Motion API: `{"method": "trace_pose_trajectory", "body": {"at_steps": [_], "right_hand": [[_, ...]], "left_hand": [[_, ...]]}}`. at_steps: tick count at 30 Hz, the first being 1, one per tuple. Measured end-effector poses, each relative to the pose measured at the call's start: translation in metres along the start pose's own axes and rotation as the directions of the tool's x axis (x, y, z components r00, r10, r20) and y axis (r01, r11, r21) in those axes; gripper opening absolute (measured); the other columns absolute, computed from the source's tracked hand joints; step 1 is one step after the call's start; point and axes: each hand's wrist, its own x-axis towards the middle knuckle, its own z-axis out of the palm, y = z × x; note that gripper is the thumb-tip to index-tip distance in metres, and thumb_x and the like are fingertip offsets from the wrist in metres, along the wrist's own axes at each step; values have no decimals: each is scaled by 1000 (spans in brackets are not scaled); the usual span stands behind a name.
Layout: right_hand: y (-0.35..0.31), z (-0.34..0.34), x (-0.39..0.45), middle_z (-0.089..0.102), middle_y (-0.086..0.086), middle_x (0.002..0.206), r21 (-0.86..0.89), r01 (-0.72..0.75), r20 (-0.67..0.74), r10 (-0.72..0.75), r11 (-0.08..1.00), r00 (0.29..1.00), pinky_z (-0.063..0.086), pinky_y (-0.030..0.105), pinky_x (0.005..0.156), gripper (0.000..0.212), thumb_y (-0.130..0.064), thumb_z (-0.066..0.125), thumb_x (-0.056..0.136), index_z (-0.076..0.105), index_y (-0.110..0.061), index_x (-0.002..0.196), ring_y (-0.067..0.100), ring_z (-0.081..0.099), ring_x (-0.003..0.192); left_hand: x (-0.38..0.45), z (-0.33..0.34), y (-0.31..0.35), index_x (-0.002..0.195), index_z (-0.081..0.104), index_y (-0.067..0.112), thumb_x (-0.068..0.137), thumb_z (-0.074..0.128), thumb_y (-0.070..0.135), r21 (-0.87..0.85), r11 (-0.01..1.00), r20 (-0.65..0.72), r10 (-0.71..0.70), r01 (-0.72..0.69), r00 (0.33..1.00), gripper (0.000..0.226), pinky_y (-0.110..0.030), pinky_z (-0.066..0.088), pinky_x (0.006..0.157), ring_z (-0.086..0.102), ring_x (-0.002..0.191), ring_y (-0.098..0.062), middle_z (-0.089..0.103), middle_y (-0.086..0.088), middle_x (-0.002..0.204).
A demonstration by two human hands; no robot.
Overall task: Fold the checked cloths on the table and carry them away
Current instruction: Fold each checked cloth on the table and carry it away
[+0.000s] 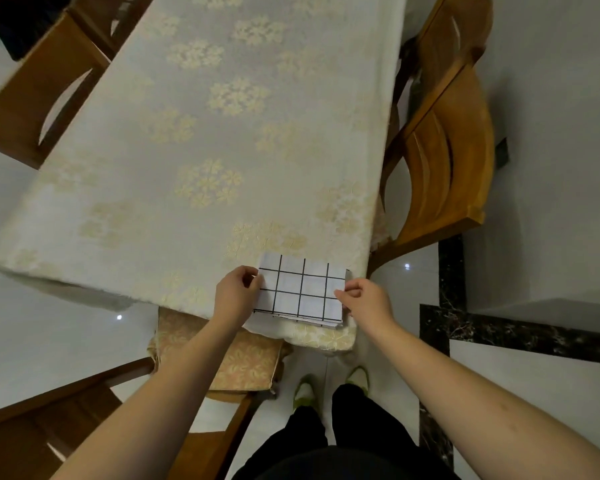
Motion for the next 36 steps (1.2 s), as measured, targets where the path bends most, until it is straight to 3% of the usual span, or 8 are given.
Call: {"method": "trace_pose_trajectory", "body": {"at_steps": [3,7,10,14,17,22,29,36], "right_hand": [[4,1,-2,67,-5,86,-76,19,1,-19,997,1000,52,24,68,17,-28,72,85,62,-20,96,12,64,80],[5,3,-8,60,-5,92,-176,51,-150,-78,983,986,50,27,66,24,-44,63,89,56,-25,101,10,59,80],[3,10,-9,55,-6,101,-323,265,-216,-343,909,914,52,31,76,22,-39,53,94,57,-23,109,11,55,90],[-10,40,-8,58,-1,126,-563,502,-16,-616,657,788,36,36,106,41,-32,34,97,56,-17,127,18,52,118],[-13,66,-3,47,3,146,-728,494,96,-643,475,760,19,34,116,52,-35,29,96,47,-14,140,20,42,136],[9,80,10,-8,-1,161,-802,419,216,-448,425,868,-14,32,116,65,-51,12,99,-1,-18,154,13,-10,148],[19,81,15,10,4,162,-850,365,171,-455,381,874,5,40,118,67,-52,20,98,15,-16,154,18,7,149],[21,81,16,7,9,162,-861,310,119,-433,402,893,4,38,120,73,-56,23,98,13,-10,154,19,2,149]], "left_hand": [[1,2,-8,116,63,13,94,57,29,4,1000,-9,18,-18,1000,27,-17,40,61,55,73,-5,62,5,88],[3,6,-17,121,59,13,92,62,29,77,984,-117,170,-161,978,33,-32,49,77,58,93,-21,58,-8,110],[3,11,-19,119,61,9,88,65,22,302,837,-131,510,-456,850,34,-42,51,82,59,102,-30,60,-13,117],[6,25,-19,143,43,9,96,51,31,436,621,124,676,-652,727,53,-41,31,112,35,140,-28,41,-11,150],[8,32,-23,151,30,11,102,31,42,474,531,261,677,-702,688,58,-39,17,120,18,148,-22,25,-7,159],[14,37,-35,153,23,13,102,24,47,484,511,358,625,-710,694,61,-43,19,119,12,149,-21,17,-6,161],[17,44,-41,155,17,20,101,21,51,495,544,363,578,-677,730,62,-47,13,120,4,150,-27,9,-8,162],[19,46,-41,155,16,25,99,20,56,532,563,344,538,-632,769,64,-45,1,120,-3,149,-34,2,-16,162]]}}
